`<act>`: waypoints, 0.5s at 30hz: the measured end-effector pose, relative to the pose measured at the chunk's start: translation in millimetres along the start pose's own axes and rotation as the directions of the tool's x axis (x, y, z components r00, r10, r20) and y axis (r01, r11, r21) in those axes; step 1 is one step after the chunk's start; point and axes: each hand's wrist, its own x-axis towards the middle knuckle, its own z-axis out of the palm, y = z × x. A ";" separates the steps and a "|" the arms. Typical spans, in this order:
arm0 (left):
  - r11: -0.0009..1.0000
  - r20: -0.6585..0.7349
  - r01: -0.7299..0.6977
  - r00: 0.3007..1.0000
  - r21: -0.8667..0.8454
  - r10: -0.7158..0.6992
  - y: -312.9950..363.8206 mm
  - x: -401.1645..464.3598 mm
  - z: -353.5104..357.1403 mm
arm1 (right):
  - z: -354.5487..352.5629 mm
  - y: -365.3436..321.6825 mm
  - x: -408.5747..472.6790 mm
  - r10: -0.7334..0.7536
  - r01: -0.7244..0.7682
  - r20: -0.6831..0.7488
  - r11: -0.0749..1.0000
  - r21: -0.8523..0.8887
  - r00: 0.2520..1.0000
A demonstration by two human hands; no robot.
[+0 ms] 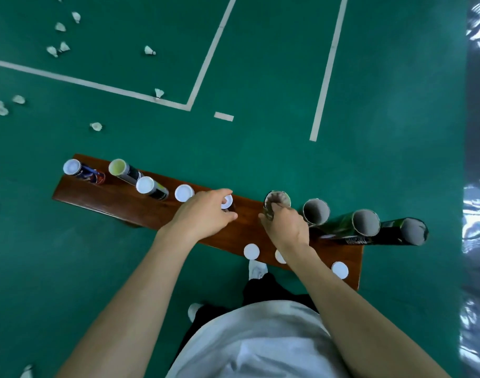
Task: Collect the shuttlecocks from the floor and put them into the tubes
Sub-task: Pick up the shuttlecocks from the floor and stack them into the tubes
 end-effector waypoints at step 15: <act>0.901 -0.617 -0.014 0.733 -0.434 -0.286 -163.0 -196.1 -29.6 | -30.4 -242.8 -154.9 -0.575 0.660 -0.331 0.586 0.470 0.748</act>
